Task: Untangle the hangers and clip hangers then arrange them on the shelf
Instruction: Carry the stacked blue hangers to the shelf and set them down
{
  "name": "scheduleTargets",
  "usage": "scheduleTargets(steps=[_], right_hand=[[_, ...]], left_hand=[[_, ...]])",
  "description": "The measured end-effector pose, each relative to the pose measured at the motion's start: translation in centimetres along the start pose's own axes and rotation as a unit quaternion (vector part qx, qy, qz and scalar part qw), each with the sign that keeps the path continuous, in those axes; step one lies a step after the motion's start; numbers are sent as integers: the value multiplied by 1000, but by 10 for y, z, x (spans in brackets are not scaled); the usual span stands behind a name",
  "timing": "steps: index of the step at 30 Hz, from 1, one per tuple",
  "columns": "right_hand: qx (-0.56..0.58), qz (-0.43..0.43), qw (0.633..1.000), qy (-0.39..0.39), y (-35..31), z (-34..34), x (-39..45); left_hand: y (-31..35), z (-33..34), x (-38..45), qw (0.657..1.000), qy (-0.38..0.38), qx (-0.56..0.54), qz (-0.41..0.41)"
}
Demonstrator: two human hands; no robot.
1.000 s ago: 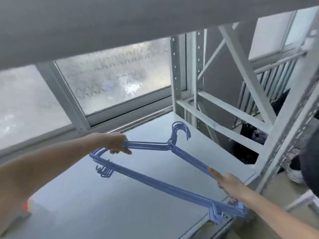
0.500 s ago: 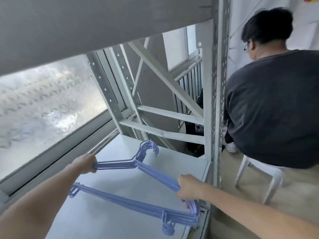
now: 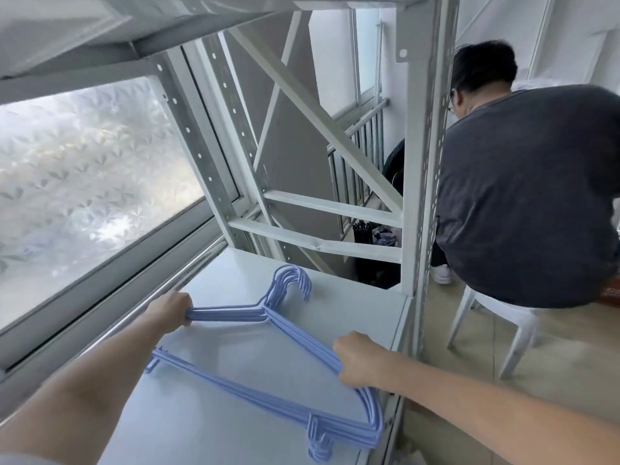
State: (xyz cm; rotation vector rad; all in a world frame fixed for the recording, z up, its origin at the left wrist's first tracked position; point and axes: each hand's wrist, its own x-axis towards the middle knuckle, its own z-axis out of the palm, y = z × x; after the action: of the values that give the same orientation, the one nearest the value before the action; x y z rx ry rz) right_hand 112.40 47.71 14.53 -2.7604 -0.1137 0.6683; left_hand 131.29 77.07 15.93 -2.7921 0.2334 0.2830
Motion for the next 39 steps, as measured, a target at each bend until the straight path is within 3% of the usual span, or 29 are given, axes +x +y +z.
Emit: scheduleTargets(steps=[14, 20, 23, 25, 31, 35, 39], right_hand=[[1, 31, 998, 49, -6, 7, -6], [121, 42, 987, 97, 3, 16, -16], [232, 31, 963, 130, 10, 27, -25], [297, 6, 942, 154, 13, 37, -32], [482, -28, 844, 235, 2, 70, -45], [564, -57, 774, 282, -6, 86, -52], [607, -62, 729, 311, -15, 94, -53]], left_hand=[[-11, 15, 11, 998, 41, 14, 48], [-40, 9, 10, 980, -55, -191, -2], [-62, 20, -1, 938, -117, -319, -68], [-67, 32, -10, 890, -103, -428, -122], [-61, 61, -26, 675, 64, -708, -199], [-51, 63, -31, 637, 89, -741, -195], [-43, 59, -39, 600, 91, -770, -196]])
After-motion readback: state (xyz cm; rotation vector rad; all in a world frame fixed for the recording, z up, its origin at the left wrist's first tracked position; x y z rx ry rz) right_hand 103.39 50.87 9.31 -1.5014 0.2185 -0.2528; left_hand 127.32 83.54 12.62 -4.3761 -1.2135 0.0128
